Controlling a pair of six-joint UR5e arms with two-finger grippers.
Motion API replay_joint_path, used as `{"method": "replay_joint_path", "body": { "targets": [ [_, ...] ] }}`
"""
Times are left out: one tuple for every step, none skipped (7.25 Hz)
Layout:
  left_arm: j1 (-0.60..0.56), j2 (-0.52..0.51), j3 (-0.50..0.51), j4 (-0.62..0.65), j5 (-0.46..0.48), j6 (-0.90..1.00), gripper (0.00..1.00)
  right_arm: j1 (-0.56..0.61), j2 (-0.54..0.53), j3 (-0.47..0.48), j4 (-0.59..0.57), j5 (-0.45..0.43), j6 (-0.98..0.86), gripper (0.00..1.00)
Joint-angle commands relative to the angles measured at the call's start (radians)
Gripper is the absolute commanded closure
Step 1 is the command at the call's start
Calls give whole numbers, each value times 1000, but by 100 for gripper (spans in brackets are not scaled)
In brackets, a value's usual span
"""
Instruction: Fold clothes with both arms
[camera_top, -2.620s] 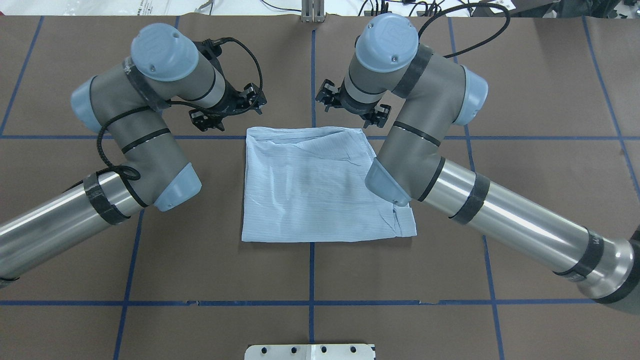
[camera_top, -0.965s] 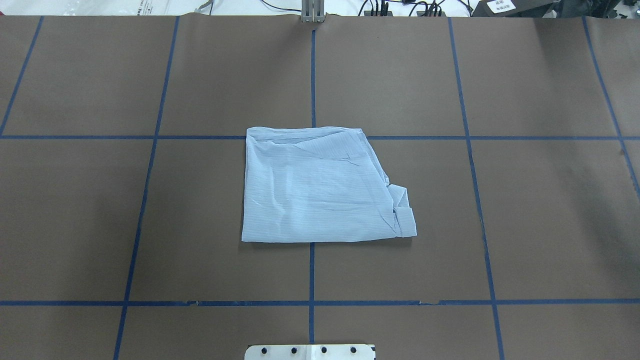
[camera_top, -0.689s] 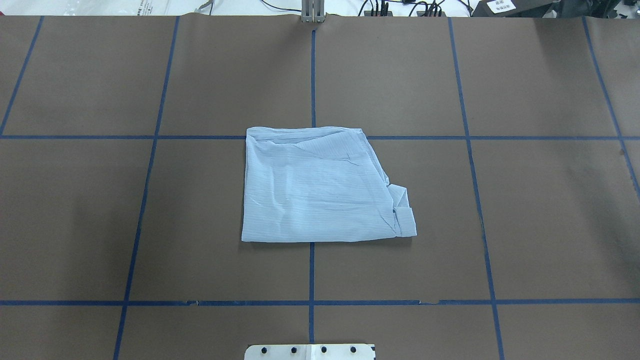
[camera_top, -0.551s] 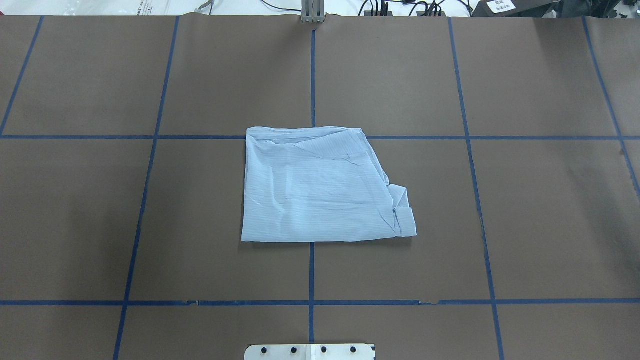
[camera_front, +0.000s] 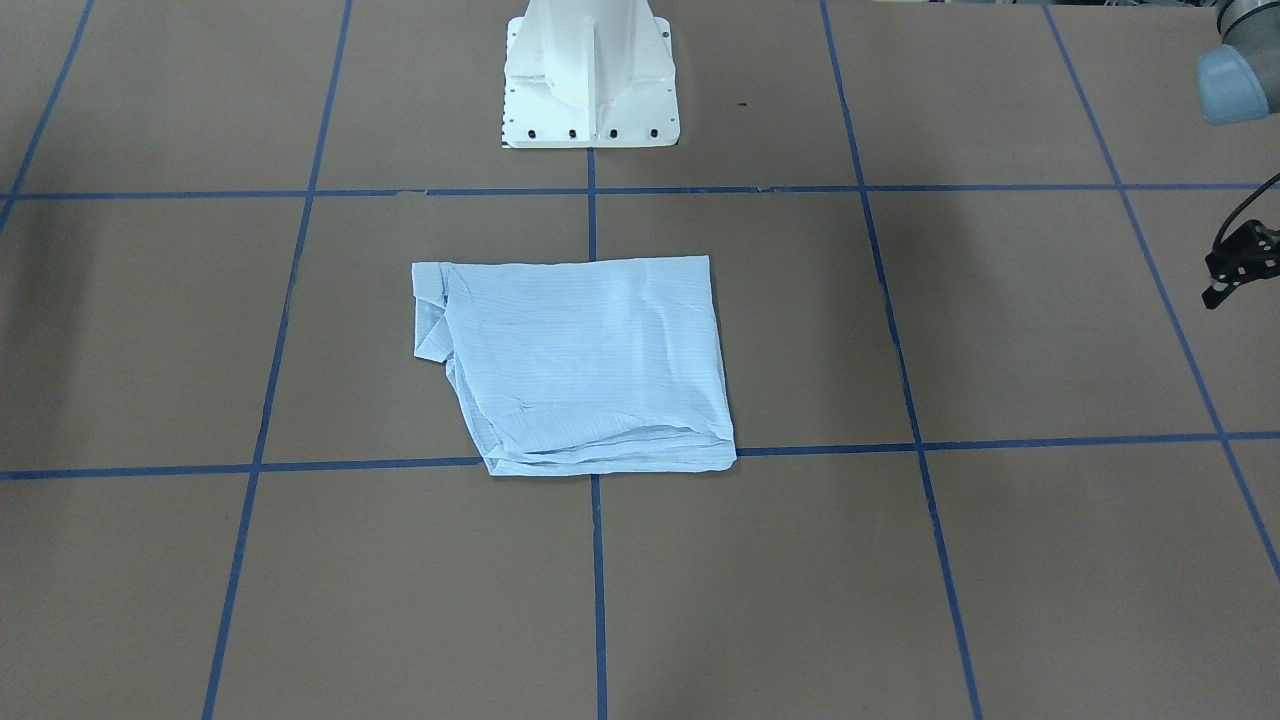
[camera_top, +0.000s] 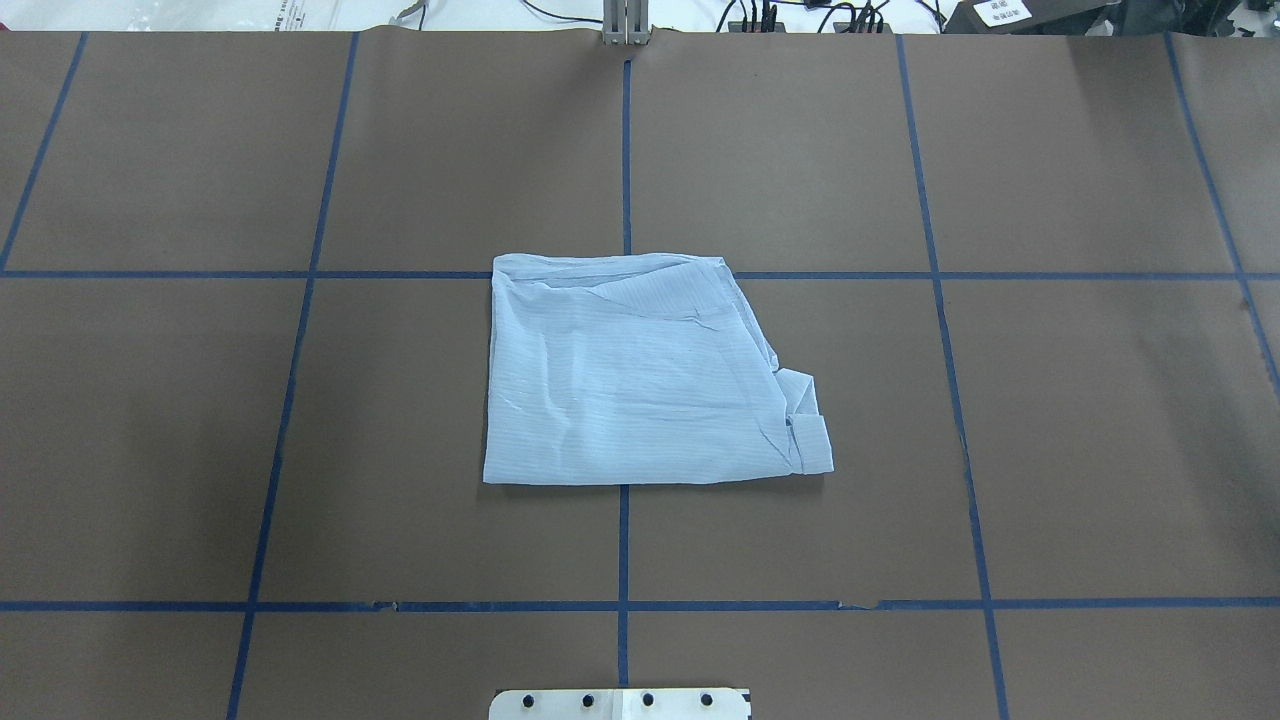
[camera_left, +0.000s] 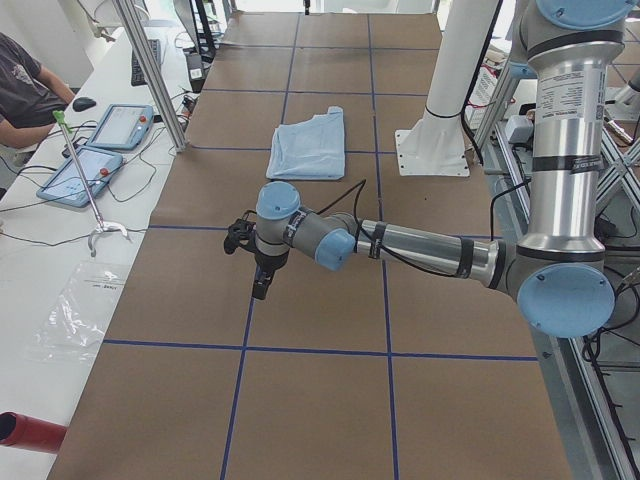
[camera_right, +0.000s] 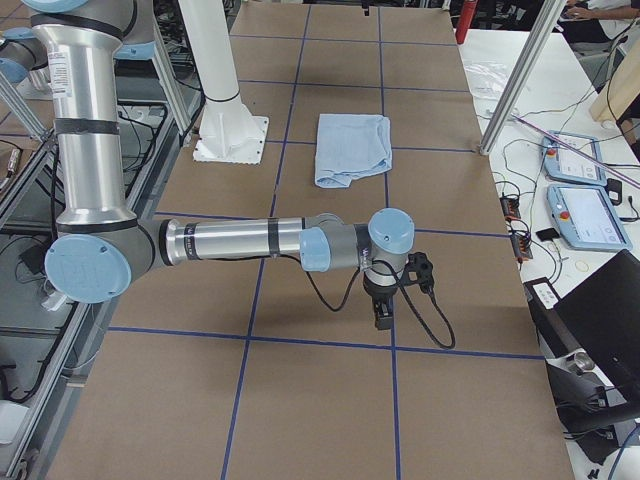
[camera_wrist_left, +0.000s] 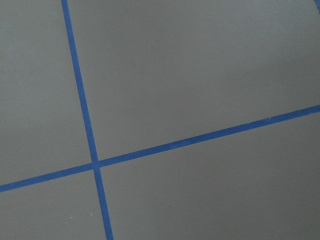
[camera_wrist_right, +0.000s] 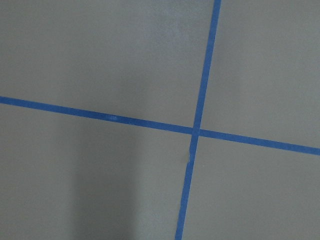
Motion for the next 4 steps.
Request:
{"method": "replay_joint_path", "body": {
  "targets": [
    [-93,5,4,37,-7,5,0,0,-5,-4,-3,2,5,0],
    [-131,0,-7,114,-8,47,0,0,-11,-1,-5,1,5,0],
    [-171,-3,2,186,-7,166,0,0,-12,-5,-3,1,5,0],
    [-181,3,20,205,-8,190,0,0,-20,-7,-5,2,7,0]
  ]
}}
